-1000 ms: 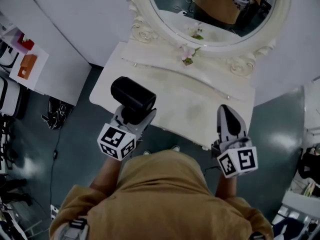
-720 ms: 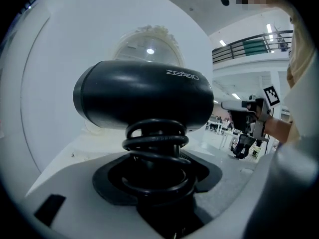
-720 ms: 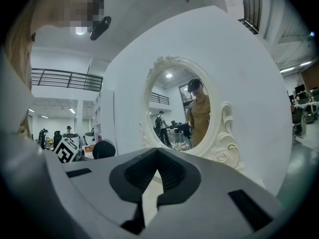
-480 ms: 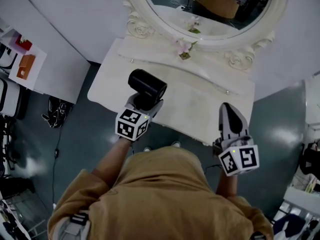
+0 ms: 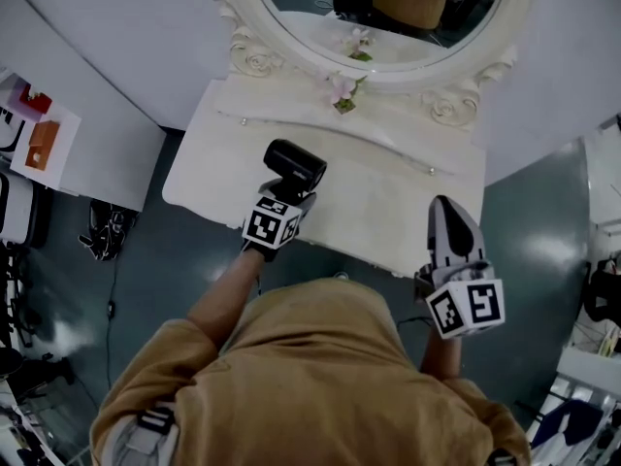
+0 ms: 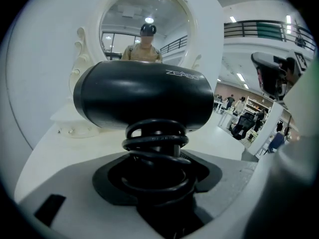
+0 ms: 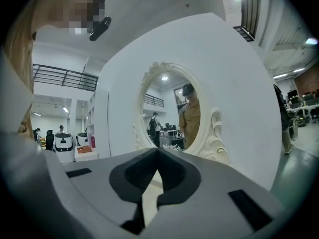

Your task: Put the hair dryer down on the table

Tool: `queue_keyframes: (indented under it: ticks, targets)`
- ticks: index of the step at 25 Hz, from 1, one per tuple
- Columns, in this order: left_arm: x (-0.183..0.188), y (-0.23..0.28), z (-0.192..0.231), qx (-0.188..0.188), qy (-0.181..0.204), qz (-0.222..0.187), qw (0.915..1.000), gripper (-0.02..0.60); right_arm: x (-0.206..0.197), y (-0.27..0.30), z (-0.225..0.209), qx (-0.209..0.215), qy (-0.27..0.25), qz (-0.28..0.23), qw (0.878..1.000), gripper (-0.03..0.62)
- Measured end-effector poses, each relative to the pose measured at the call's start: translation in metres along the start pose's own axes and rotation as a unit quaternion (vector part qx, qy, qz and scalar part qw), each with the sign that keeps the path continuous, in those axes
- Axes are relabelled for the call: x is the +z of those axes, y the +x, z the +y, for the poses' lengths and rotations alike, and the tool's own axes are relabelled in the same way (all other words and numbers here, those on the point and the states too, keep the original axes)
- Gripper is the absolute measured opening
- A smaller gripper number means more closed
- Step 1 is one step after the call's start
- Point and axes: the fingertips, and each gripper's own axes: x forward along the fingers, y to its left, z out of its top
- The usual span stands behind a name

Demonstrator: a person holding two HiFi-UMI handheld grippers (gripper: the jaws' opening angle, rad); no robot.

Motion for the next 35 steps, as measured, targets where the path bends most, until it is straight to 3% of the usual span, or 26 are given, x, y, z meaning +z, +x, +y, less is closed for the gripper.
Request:
queue_keyframes:
  ticks: [6,14,35]
  targets:
    - [-0.021,0.033,-0.004,0.008,0.000,0.046,0.9989,0.256,-0.003,-0.008,-0.005,-0.017,0.010,-0.002,1.000,0.003]
    - [-0.014,0.049,-0.002,0.041,0.074,0.068,0.9941,0.256,-0.004,-0.021,-0.011,-0.024,0.011,-0.003,1.000,0.003]
    - [-0.030,0.089,-0.006,0.037,0.094,0.119,0.9878,0.256,-0.018,-0.051,-0.025,-0.051,0.017,0.010,0.999,0.003]
